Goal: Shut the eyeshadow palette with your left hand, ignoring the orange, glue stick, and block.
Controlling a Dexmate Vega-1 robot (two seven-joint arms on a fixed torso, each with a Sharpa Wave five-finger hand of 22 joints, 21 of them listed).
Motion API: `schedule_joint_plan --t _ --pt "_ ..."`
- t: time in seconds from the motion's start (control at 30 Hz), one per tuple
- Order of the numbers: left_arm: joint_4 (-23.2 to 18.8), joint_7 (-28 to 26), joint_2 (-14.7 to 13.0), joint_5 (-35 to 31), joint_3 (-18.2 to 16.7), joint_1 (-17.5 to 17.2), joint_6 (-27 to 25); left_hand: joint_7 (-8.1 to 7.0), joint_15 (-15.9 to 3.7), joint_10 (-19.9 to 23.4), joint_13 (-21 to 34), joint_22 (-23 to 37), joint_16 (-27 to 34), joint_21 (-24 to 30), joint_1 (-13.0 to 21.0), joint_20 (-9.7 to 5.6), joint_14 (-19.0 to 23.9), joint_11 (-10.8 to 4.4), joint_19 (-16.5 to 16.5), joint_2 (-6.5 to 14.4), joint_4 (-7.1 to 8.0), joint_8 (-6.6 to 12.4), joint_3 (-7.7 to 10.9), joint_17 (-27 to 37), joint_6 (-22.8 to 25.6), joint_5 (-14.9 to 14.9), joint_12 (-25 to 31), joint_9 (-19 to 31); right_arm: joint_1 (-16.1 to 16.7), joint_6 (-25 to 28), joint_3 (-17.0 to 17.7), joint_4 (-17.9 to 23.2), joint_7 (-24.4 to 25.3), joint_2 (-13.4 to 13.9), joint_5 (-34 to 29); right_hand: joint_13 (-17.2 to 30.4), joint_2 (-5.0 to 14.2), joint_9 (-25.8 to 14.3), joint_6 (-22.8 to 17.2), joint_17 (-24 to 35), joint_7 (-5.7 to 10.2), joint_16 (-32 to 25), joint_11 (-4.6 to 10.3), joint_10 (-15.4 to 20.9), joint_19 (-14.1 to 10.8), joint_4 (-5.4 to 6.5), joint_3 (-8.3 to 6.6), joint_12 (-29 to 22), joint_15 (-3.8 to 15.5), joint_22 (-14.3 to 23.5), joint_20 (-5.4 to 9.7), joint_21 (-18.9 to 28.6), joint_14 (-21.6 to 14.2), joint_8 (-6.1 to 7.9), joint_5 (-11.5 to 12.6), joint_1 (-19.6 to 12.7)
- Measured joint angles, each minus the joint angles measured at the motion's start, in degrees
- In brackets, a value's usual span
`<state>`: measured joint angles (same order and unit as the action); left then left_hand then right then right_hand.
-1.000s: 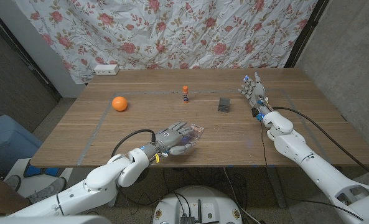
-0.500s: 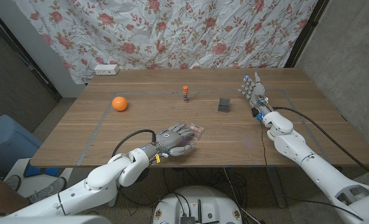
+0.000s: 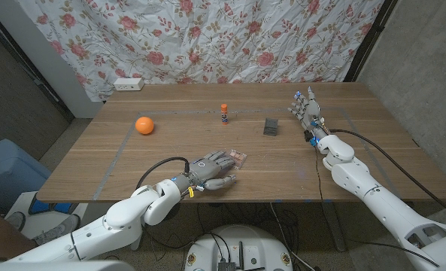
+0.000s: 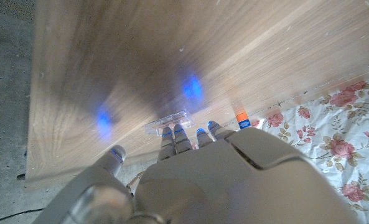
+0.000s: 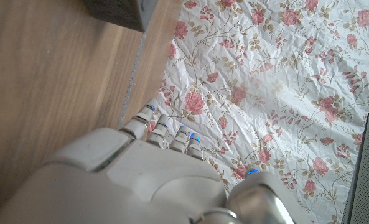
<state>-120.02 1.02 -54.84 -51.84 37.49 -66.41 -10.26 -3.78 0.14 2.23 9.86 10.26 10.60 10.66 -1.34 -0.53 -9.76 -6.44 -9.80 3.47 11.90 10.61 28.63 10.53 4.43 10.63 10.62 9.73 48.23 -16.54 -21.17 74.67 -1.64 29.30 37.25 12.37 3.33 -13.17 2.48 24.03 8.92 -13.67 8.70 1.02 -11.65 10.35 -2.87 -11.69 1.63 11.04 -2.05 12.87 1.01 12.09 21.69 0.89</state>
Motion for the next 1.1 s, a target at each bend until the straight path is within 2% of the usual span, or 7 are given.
schedule_joint_plan --t 0.13,0.63,1.1 --pt "-0.05 0.23 -0.09 -0.33 0.01 -0.02 -0.15 -0.50 0.07 0.00 0.00 0.00 0.00 0.00 0.00 0.00 -0.07 0.00 0.00 0.00 -0.02 0.03 -0.22 0.00 0.48 0.00 0.04 -0.04 0.00 0.00 0.00 0.00 0.00 0.00 0.00 0.00 0.00 0.00 0.00 0.00 0.00 0.00 0.00 0.00 0.00 0.00 0.00 0.00 0.00 0.00 0.00 0.00 0.00 0.00 0.00 0.00" --pt "-0.71 -1.16 -0.80 -0.79 -0.65 -1.23 -1.01 -0.52 0.07 0.00 0.02 0.00 0.09 0.45 0.00 0.00 -0.07 0.00 0.00 0.00 -0.04 -0.24 -0.91 0.00 0.05 0.20 0.04 0.25 0.00 0.00 0.00 0.00 0.00 0.01 0.00 0.00 0.00 0.00 0.00 0.00 0.00 0.00 0.00 0.00 0.00 0.00 0.00 0.00 0.00 0.00 0.00 0.00 0.00 0.00 0.00 0.00" --pt "-1.74 -6.73 -1.03 4.62 -4.02 -3.63 -0.88 -0.81 0.07 0.21 0.02 0.00 0.26 0.79 0.00 0.00 -0.07 -0.21 0.00 0.00 -0.28 -0.01 -1.14 0.00 1.03 0.44 0.04 0.13 0.01 0.00 0.00 0.01 -0.01 0.01 0.00 0.00 0.00 0.00 0.00 0.00 0.00 0.00 0.00 0.00 0.00 0.00 0.00 0.00 0.00 0.00 0.00 0.00 0.00 0.00 0.00 0.00"
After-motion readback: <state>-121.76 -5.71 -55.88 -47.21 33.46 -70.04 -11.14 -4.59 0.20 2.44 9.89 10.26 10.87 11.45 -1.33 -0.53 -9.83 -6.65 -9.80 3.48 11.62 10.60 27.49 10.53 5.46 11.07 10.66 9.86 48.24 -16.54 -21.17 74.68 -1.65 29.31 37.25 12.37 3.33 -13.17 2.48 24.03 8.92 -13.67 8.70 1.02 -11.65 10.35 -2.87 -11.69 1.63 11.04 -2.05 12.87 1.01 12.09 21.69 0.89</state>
